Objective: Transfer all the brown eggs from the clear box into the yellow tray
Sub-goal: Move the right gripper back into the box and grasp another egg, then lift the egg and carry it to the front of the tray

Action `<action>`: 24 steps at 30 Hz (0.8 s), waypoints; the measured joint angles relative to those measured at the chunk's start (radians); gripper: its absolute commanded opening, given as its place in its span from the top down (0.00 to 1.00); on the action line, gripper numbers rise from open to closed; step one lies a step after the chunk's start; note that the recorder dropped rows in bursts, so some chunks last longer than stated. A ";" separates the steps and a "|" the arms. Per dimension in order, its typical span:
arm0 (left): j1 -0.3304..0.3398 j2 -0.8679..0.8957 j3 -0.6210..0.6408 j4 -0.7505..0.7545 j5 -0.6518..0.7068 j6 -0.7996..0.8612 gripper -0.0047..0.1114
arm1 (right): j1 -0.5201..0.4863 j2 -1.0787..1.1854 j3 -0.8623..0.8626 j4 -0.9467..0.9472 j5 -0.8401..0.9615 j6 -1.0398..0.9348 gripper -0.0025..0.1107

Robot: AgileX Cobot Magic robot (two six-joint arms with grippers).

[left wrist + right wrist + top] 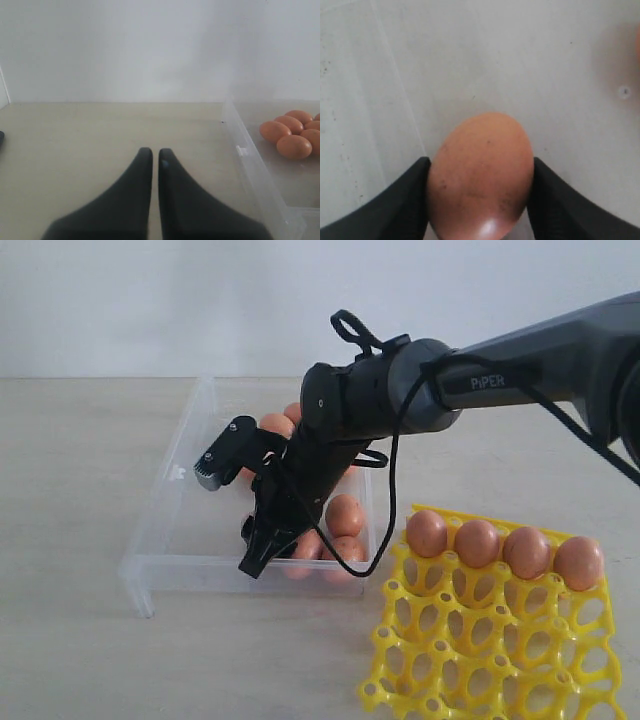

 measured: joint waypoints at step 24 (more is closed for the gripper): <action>0.000 0.000 0.000 0.000 0.000 0.000 0.92 | 0.000 -0.010 0.002 0.008 -0.073 0.339 0.98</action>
